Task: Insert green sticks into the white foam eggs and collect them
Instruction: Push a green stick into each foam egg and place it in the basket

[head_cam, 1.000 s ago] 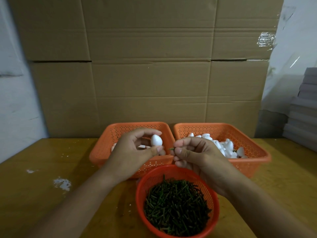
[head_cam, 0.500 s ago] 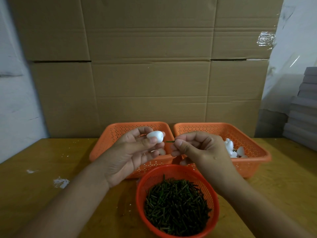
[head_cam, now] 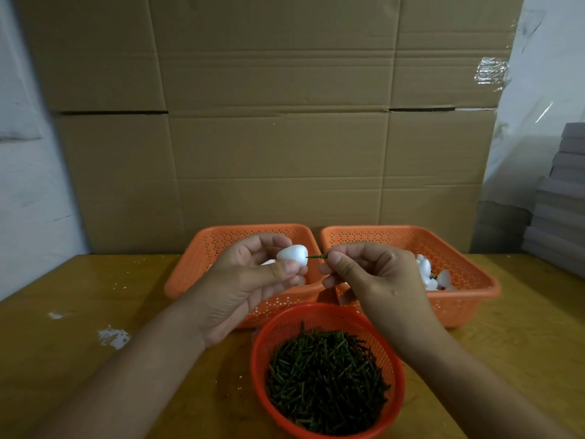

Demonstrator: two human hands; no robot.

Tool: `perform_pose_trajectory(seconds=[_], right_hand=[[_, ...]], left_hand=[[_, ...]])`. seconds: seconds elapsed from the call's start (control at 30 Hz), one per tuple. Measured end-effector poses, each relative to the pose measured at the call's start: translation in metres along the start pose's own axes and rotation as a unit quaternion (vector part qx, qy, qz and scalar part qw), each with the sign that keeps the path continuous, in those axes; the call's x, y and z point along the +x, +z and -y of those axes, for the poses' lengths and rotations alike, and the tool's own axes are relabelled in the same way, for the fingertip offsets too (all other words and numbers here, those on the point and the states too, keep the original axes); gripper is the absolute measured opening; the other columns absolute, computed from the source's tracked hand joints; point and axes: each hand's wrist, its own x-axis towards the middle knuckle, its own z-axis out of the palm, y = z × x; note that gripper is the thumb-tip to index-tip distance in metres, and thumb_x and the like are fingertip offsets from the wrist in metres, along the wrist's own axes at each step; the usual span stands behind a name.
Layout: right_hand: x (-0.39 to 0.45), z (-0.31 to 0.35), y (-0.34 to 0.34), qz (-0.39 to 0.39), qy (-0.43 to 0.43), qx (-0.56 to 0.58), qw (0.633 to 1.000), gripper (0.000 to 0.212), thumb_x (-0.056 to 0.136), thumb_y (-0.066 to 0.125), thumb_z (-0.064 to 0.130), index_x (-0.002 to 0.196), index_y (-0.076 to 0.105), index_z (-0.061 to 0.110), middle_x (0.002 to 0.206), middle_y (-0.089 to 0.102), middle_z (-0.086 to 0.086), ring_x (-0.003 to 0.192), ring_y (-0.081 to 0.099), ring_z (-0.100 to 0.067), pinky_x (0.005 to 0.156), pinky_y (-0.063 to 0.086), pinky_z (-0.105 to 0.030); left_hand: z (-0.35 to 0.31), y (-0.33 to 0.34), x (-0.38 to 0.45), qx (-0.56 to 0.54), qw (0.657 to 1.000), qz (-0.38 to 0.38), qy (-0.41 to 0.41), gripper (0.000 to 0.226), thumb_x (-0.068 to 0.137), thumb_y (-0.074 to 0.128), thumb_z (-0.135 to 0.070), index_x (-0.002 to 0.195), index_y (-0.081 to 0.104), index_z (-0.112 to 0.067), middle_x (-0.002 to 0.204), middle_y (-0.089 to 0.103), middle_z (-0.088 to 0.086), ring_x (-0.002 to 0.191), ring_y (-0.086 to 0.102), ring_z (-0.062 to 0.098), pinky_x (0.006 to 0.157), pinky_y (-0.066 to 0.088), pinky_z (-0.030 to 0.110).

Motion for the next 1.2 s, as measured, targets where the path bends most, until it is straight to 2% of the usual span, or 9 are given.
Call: perform_pose_trajectory(seconds=[0.17, 0.3, 0.43, 0.6, 0.77, 0.87, 1.0, 1.07, 1.2], right_hand=[[-0.001, -0.002, 0.0, 0.004, -0.012, -0.038, 0.999, 0.017, 0.093, 0.065, 0.003, 0.08, 0.073, 0.01, 0.072, 0.075, -0.006, 0.06, 0.068, -0.011, 0.05, 0.051, -0.021], [-0.002, -0.005, 0.0, 0.011, -0.022, -0.061, 0.998, 0.016, 0.093, 0.066, 0.007, 0.081, 0.074, 0.013, 0.069, 0.074, -0.002, 0.059, 0.067, -0.008, 0.052, 0.05, -0.025], [-0.002, -0.006, 0.001, 0.017, -0.026, -0.069, 0.997, 0.016, 0.093, 0.067, 0.009, 0.081, 0.074, 0.016, 0.066, 0.073, 0.002, 0.055, 0.065, -0.005, 0.05, 0.049, -0.02], [-0.002, -0.006, 0.001, 0.021, -0.024, -0.068, 0.997, 0.015, 0.092, 0.067, 0.01, 0.08, 0.074, 0.015, 0.059, 0.07, 0.007, 0.047, 0.059, 0.0, 0.048, 0.042, -0.013], [-0.002, -0.008, 0.002, 0.022, -0.021, -0.064, 0.997, 0.014, 0.092, 0.067, 0.011, 0.081, 0.074, 0.013, 0.059, 0.07, 0.007, 0.047, 0.059, -0.001, 0.047, 0.043, -0.014], [-0.003, -0.008, 0.002, 0.024, -0.02, -0.061, 0.998, 0.013, 0.092, 0.067, 0.013, 0.081, 0.074, 0.014, 0.06, 0.07, 0.006, 0.048, 0.06, -0.001, 0.047, 0.043, -0.014], [-0.002, -0.01, 0.001, 0.039, 0.018, -0.051, 0.998, 0.011, 0.093, 0.067, 0.013, 0.085, 0.075, 0.013, 0.07, 0.074, 0.001, 0.057, 0.065, -0.006, 0.048, 0.047, -0.021], [0.0, -0.01, 0.0, 0.049, 0.05, -0.043, 0.997, 0.012, 0.094, 0.065, 0.012, 0.087, 0.075, 0.01, 0.073, 0.075, -0.001, 0.06, 0.066, -0.008, 0.048, 0.048, -0.024], [0.001, -0.01, 0.001, 0.075, 0.084, -0.044, 0.993, 0.014, 0.095, 0.064, 0.012, 0.087, 0.075, 0.01, 0.075, 0.075, -0.003, 0.063, 0.066, -0.007, 0.049, 0.049, -0.022]], left_hand=[[0.0, 0.004, -0.002, 0.027, 1.0, -0.007, 0.004, 0.045, 0.062, 0.087, -0.01, 0.103, 0.068, -0.01, 0.107, 0.074, 0.013, 0.097, 0.074, 0.029, 0.078, 0.059, 0.027], [0.001, 0.008, -0.003, 0.058, 0.998, -0.007, 0.013, 0.037, 0.068, 0.085, -0.006, 0.101, 0.069, -0.01, 0.108, 0.074, 0.01, 0.1, 0.073, 0.028, 0.08, 0.059, 0.027], [0.002, 0.01, -0.004, 0.078, 0.997, -0.002, 0.018, 0.034, 0.07, 0.081, -0.008, 0.101, 0.068, -0.01, 0.107, 0.075, 0.007, 0.101, 0.073, 0.026, 0.08, 0.058, 0.026], [0.002, 0.01, -0.004, 0.097, 0.995, 0.0, 0.026, 0.031, 0.06, 0.089, -0.016, 0.088, 0.076, -0.022, 0.104, 0.075, 0.005, 0.098, 0.073, 0.024, 0.079, 0.058, 0.026], [0.003, 0.008, -0.003, 0.098, 0.995, 0.003, 0.029, 0.032, 0.058, 0.089, -0.019, 0.086, 0.077, -0.024, 0.104, 0.076, 0.006, 0.096, 0.074, 0.024, 0.079, 0.058, 0.025], [0.005, 0.007, -0.002, 0.106, 0.994, -0.002, 0.027, 0.028, 0.064, 0.087, -0.014, 0.087, 0.077, -0.025, 0.108, 0.075, 0.008, 0.1, 0.073, 0.029, 0.079, 0.058, 0.027], [0.005, 0.005, -0.002, 0.156, 0.987, -0.012, 0.032, 0.026, 0.07, 0.085, -0.018, 0.091, 0.075, -0.028, 0.11, 0.074, 0.006, 0.099, 0.072, 0.029, 0.086, 0.06, 0.037], [0.004, 0.005, -0.002, 0.167, 0.985, -0.018, 0.037, 0.028, 0.072, 0.088, -0.019, 0.094, 0.074, -0.027, 0.11, 0.074, 0.005, 0.095, 0.071, 0.025, 0.083, 0.06, 0.034], [0.004, 0.004, -0.001, 0.159, 0.986, -0.02, 0.046, 0.036, 0.072, 0.085, -0.018, 0.105, 0.072, -0.026, 0.111, 0.074, 0.005, 0.091, 0.071, 0.021, 0.076, 0.059, 0.029]])
